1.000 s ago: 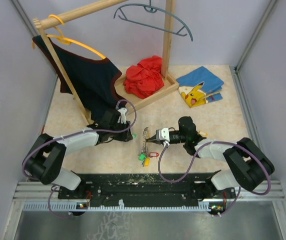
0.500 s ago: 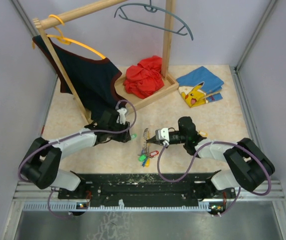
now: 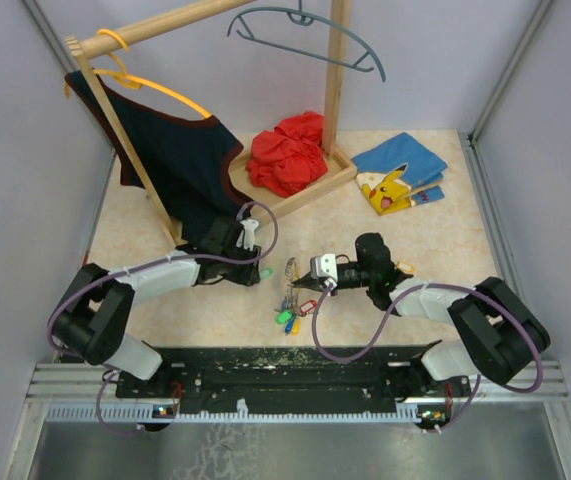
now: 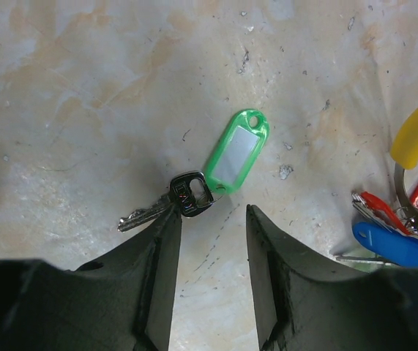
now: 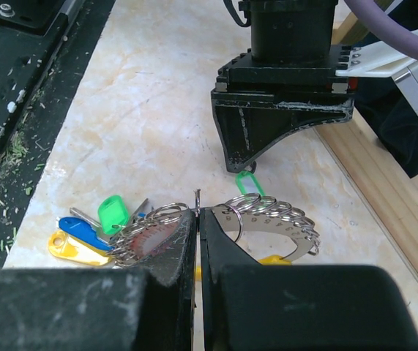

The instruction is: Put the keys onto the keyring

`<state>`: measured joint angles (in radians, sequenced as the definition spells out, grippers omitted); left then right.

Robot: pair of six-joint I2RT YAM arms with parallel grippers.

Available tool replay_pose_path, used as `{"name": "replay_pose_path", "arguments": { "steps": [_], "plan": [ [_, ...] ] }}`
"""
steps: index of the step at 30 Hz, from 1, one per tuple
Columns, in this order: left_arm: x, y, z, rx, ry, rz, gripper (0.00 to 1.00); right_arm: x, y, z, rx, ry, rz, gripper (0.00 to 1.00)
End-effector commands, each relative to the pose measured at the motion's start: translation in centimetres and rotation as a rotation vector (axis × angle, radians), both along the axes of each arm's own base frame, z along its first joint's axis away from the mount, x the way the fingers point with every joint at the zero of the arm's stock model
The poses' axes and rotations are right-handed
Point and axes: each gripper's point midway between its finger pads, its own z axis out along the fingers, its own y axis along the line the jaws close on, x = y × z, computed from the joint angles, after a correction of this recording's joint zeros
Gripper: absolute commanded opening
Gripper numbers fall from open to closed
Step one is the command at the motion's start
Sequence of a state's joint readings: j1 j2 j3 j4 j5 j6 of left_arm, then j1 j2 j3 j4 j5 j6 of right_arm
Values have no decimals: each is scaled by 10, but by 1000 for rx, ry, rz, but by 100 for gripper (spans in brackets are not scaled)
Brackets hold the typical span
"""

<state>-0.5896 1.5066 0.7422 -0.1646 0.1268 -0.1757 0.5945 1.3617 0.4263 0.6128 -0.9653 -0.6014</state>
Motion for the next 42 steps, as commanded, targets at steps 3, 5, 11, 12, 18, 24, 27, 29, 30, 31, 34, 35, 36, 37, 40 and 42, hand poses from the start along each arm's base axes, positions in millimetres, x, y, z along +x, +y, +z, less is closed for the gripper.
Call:
{"name": "replay_pose_path", "arguments": {
  "steps": [3,5,11,12,18,24,27,29,30,31,34,35,36,37,40,42],
  "plan": [
    [9,-9,5,1,-35,-46,43,5,5,26,48,-55,16,0],
    [8,-12,5,-5,-34,-61,39,5,5,25,47,-52,17,0],
    [2,-19,7,-22,-26,-89,31,6,5,24,45,-50,14,0],
    [1,-20,7,-26,-23,-95,30,6,5,24,45,-49,14,0],
    [1,-22,8,-28,-28,-98,24,6,5,24,43,-43,11,0],
    [5,-25,7,-33,-38,-90,24,6,6,24,42,-38,11,0],
    [6,-27,6,-37,-37,-98,24,7,6,24,42,-40,9,0],
    [5,-28,4,-33,-35,-105,24,6,6,23,42,-37,11,0],
    [5,-29,4,-35,-36,-112,25,6,6,23,41,-36,12,0],
    [3,-30,4,-39,-34,-117,25,7,6,23,42,-36,12,0],
    [0,-37,10,-74,-33,-133,27,7,6,23,41,-33,12,0],
    [-3,-40,14,-96,-34,-143,29,7,6,23,42,-33,13,0],
    [-4,-45,20,-125,-42,-154,30,6,6,23,42,-32,14,0],
    [-5,-48,26,-150,-49,-161,32,6,6,23,42,-31,14,0],
    [-1,-46,36,-159,-102,-163,35,6,5,24,43,-31,14,0],
    [6,-38,38,-120,-143,-153,37,6,5,24,44,-33,14,0]
  ]
}}
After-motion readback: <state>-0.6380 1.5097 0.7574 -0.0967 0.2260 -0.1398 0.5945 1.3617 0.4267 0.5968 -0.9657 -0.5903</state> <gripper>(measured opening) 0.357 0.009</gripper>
